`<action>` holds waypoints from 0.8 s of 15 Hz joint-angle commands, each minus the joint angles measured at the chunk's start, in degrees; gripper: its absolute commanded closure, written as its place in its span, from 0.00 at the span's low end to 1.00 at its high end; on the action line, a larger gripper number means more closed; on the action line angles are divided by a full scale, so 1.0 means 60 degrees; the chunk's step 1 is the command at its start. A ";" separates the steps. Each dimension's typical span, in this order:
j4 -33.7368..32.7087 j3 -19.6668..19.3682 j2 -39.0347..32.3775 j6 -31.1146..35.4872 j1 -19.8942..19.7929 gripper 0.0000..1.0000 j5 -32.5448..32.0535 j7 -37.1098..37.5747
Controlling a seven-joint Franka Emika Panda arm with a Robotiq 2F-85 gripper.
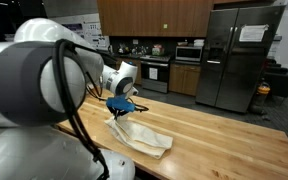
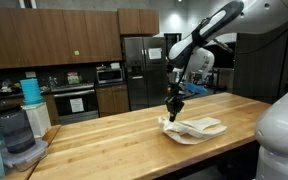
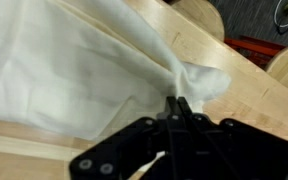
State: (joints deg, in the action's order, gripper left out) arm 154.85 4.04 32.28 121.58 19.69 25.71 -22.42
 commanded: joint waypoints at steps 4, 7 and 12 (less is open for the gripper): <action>-0.2325 0.1439 -0.2375 0.0985 0.1640 0.99 -0.0021 -0.0701; -0.4155 0.2292 -0.4011 0.0693 0.1696 0.99 -0.0915 -0.0546; -0.7099 0.3271 -0.6586 -0.0925 0.1542 0.61 -0.3038 -0.0056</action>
State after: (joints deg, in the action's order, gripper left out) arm 122.88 21.43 1.46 122.46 29.85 12.83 -23.44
